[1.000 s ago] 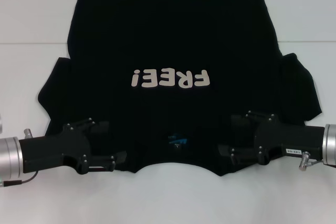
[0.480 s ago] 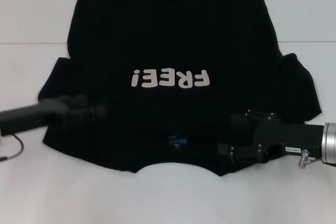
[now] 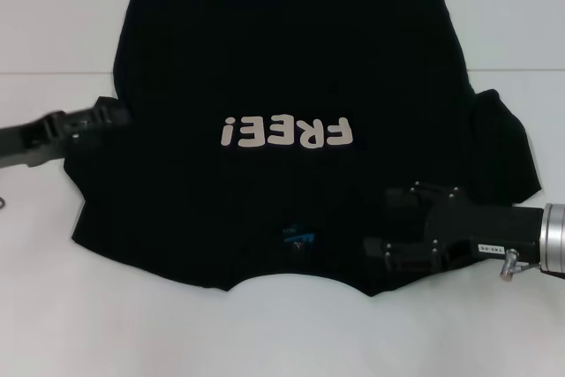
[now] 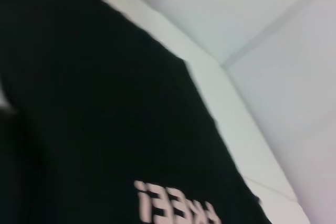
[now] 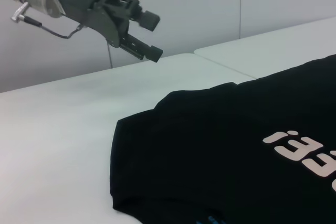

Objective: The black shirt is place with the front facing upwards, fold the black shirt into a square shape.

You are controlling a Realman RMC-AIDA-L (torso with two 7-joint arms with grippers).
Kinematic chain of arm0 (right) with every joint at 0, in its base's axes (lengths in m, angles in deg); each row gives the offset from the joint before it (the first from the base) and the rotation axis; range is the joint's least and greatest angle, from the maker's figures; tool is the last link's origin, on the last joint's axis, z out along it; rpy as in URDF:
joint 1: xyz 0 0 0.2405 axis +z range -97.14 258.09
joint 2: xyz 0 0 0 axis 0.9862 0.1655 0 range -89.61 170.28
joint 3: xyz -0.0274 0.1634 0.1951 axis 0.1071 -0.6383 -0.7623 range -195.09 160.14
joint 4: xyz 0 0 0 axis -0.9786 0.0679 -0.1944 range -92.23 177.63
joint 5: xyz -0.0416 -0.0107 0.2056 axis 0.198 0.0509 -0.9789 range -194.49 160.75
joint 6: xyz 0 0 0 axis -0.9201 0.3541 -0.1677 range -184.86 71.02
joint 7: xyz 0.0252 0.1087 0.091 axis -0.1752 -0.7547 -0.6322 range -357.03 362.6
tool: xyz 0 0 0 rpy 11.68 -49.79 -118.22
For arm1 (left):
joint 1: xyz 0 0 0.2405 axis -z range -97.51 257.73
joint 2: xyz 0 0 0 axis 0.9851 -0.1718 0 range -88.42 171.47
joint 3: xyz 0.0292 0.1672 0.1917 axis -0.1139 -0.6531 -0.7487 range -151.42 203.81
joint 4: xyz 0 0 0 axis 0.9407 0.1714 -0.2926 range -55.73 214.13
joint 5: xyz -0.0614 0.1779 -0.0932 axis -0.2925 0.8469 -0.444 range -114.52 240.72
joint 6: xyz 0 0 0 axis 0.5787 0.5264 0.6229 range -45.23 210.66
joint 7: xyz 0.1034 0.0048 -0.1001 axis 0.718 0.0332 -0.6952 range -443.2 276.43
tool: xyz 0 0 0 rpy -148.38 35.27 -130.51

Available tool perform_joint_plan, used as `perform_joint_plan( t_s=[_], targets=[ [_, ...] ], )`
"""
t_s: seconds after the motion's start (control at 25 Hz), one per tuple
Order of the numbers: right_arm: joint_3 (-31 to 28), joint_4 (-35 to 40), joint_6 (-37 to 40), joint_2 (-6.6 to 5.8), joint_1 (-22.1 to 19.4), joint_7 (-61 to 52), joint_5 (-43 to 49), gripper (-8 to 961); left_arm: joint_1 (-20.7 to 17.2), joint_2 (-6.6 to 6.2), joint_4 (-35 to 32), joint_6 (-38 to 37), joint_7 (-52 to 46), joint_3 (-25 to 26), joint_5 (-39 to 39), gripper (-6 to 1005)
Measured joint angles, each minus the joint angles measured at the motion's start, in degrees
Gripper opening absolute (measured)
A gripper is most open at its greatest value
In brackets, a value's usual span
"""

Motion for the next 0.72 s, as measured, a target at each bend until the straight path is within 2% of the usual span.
perform_joint_plan(
  t_s=[0.12, 0.24, 0.52, 0.72],
  targets=[
    [0.0, 0.0, -0.2, 0.0, 0.0, -0.1, -0.1, 909, 0.3, -1.39, 0.6, 3.5, -7.6, -0.3, 2.0, 934],
    [0.0, -0.1, -0.2, 0.0, 0.0, -0.1, -0.2, 909, 0.6, -2.15, 0.8, 5.1, -12.7, -0.3, 4.3, 933],
    [0.0, -0.1, -0.5, 0.01, -0.1, -0.1, -0.2, 908, 2.1, -2.39, 1.9, 10.8, -18.1, -0.8, 10.7, 933],
    [0.2, -0.2, -1.0, 0.08, 0.0, -0.1, -0.2, 907, 2.7, -2.13, 4.8, 17.0, -18.2, -0.8, 11.2, 933]
  ],
)
